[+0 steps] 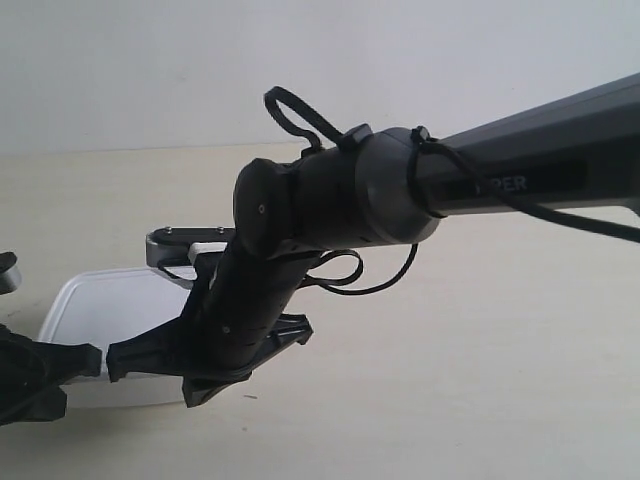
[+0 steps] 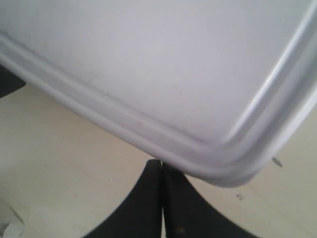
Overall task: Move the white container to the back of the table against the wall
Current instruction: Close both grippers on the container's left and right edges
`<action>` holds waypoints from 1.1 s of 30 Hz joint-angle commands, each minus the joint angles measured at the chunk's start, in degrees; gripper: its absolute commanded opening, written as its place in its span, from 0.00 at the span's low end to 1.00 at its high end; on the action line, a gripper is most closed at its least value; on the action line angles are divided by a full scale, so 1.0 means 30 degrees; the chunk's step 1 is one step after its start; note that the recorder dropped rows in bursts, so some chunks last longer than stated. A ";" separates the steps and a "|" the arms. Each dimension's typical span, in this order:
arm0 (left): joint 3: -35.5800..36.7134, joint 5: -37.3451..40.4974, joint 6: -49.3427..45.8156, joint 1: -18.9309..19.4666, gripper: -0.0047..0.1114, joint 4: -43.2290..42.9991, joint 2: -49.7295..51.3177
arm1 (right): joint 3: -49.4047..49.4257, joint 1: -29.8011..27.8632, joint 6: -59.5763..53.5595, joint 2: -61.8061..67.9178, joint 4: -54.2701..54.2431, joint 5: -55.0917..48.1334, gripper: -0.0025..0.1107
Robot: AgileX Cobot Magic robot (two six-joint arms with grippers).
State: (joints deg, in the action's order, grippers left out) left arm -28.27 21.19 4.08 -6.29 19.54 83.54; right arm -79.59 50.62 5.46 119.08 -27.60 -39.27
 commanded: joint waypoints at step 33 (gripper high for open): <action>-0.2681 -0.3834 0.0158 -0.0135 0.04 0.0545 0.3561 | -0.0115 -0.1688 0.0689 0.0991 0.1683 0.3271 0.02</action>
State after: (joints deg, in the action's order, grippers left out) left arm -35.37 11.13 4.08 -6.29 20.68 93.49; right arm -79.59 46.04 7.66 122.00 -23.44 -30.74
